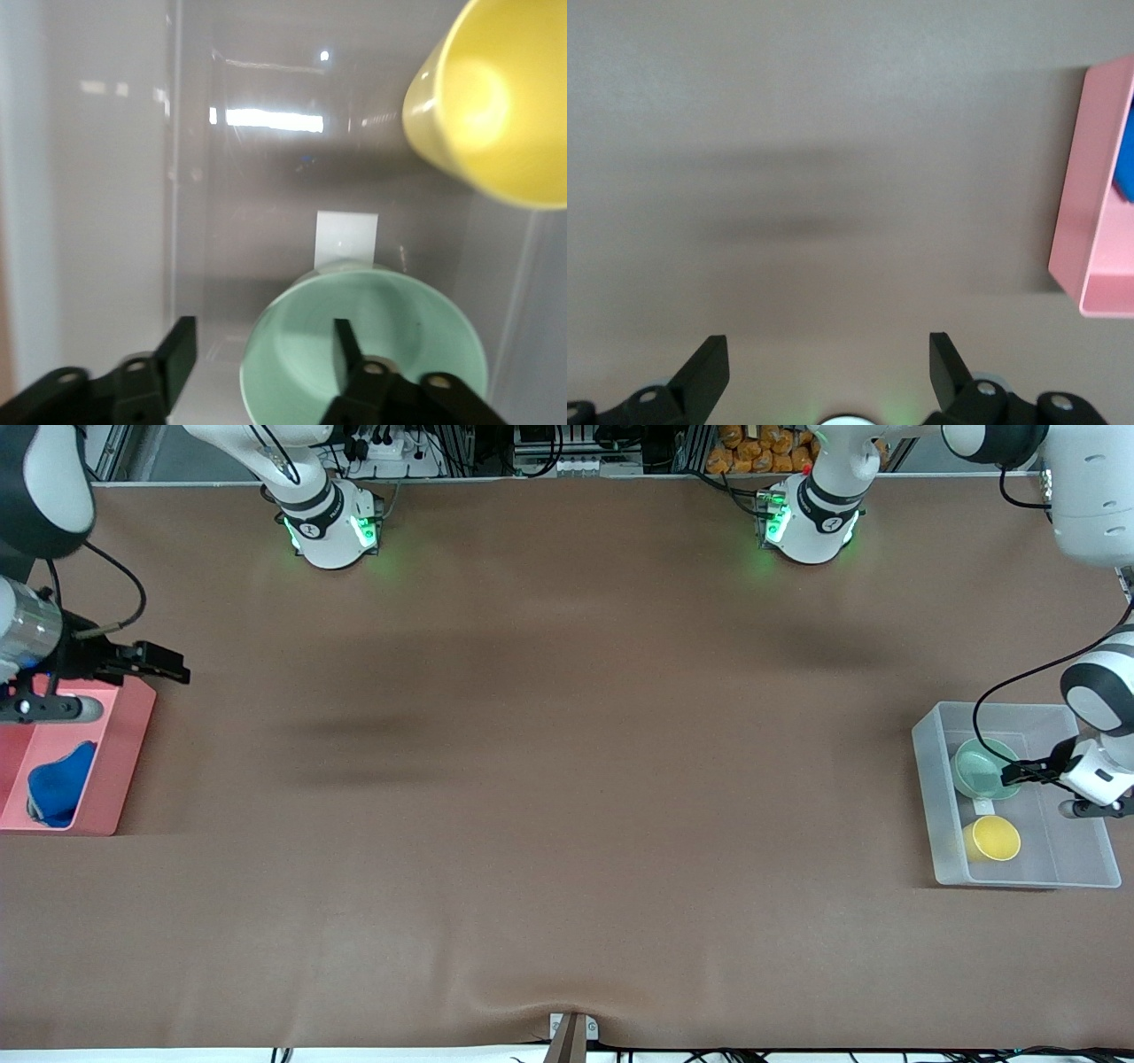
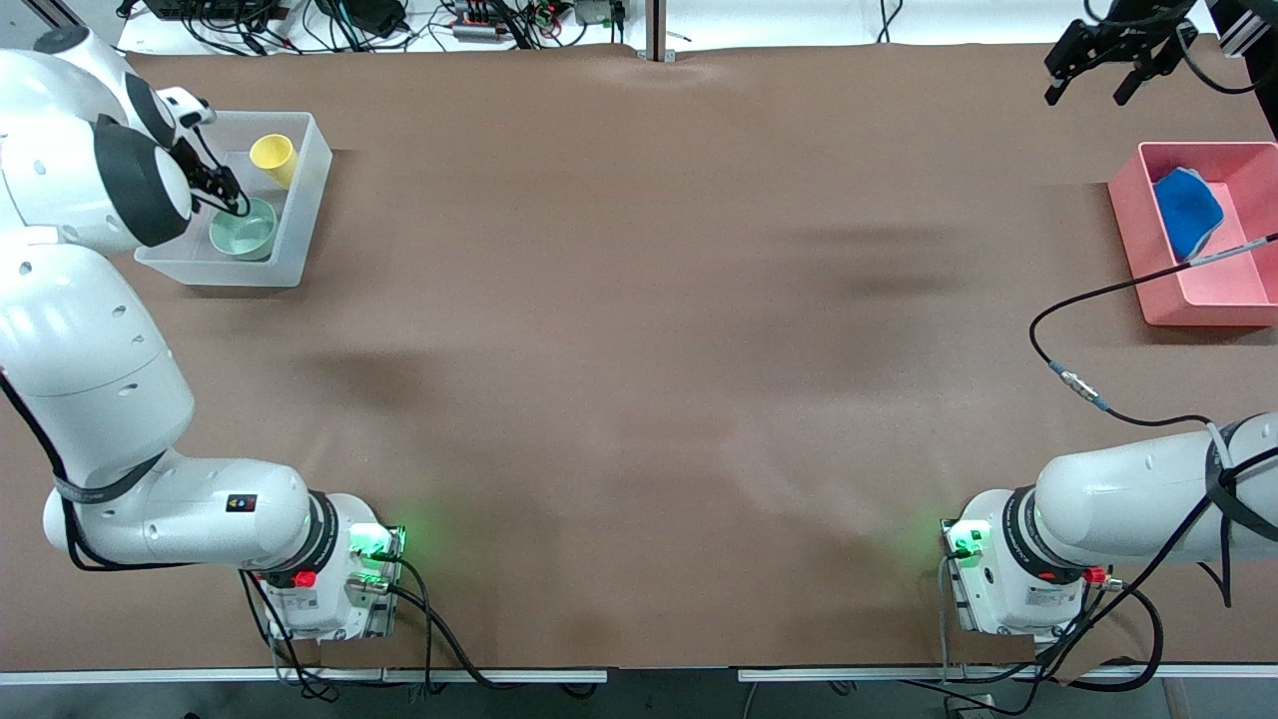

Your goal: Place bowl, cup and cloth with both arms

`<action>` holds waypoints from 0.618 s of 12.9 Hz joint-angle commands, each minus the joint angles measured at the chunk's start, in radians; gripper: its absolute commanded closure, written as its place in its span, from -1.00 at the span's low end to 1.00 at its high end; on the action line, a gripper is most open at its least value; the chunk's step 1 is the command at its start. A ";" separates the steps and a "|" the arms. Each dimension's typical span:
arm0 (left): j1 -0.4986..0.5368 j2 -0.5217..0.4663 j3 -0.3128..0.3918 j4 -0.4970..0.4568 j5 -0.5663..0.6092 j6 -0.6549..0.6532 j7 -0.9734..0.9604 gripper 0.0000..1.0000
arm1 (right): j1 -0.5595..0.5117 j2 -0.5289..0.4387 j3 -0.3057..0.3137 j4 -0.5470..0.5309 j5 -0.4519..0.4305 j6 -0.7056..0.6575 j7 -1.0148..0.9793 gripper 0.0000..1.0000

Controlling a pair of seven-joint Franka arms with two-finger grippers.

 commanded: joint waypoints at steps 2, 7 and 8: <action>0.007 -0.137 0.017 0.015 -0.009 -0.101 0.026 -1.00 | 0.015 -0.033 0.000 0.057 0.020 -0.055 0.047 -1.00; -0.033 -0.350 -0.017 0.042 0.162 -0.335 -0.127 -1.00 | 0.014 -0.022 0.032 0.186 0.012 -0.150 0.168 -1.00; -0.030 -0.387 -0.063 0.042 0.181 -0.374 -0.185 -1.00 | 0.015 -0.024 0.040 0.188 0.003 -0.150 0.173 -1.00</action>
